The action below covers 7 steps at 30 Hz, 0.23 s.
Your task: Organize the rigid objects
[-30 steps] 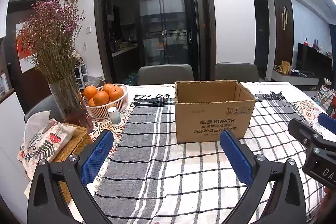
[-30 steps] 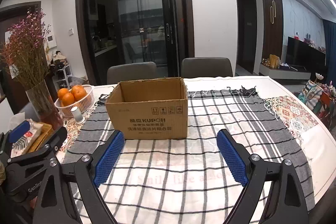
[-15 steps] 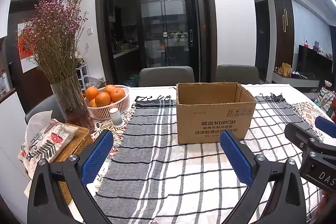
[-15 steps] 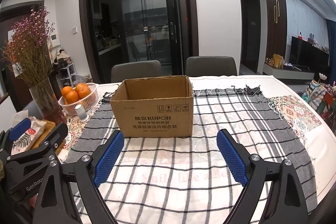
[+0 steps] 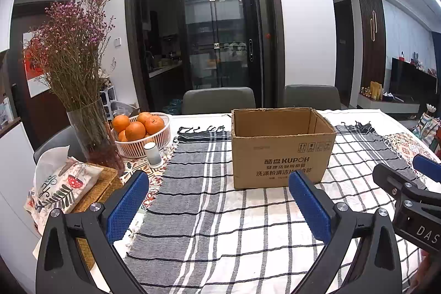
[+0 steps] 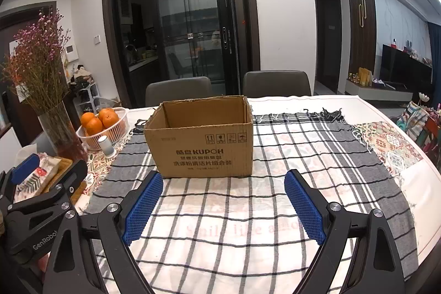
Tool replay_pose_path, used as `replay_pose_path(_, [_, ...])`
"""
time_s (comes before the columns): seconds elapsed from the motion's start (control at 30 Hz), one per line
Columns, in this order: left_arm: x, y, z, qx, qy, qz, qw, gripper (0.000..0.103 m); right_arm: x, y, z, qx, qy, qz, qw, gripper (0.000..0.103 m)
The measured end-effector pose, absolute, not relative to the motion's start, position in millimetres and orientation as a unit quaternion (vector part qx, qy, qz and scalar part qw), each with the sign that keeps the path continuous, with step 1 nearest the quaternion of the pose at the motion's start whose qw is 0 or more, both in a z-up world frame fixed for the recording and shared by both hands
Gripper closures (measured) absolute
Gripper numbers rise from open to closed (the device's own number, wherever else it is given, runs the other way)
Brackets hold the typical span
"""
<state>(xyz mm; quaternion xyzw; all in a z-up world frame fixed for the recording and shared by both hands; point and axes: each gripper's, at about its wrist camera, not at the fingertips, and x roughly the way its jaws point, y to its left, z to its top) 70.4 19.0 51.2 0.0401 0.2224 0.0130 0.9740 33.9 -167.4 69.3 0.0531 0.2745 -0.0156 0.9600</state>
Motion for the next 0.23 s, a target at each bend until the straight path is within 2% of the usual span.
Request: replay_pose_path(0.23, [70.5,18.8,49.8,0.038,0.226,0.012,0.973,0.000,33.0,-167.6,69.2,0.053,0.274,-0.017,0.960,0.012])
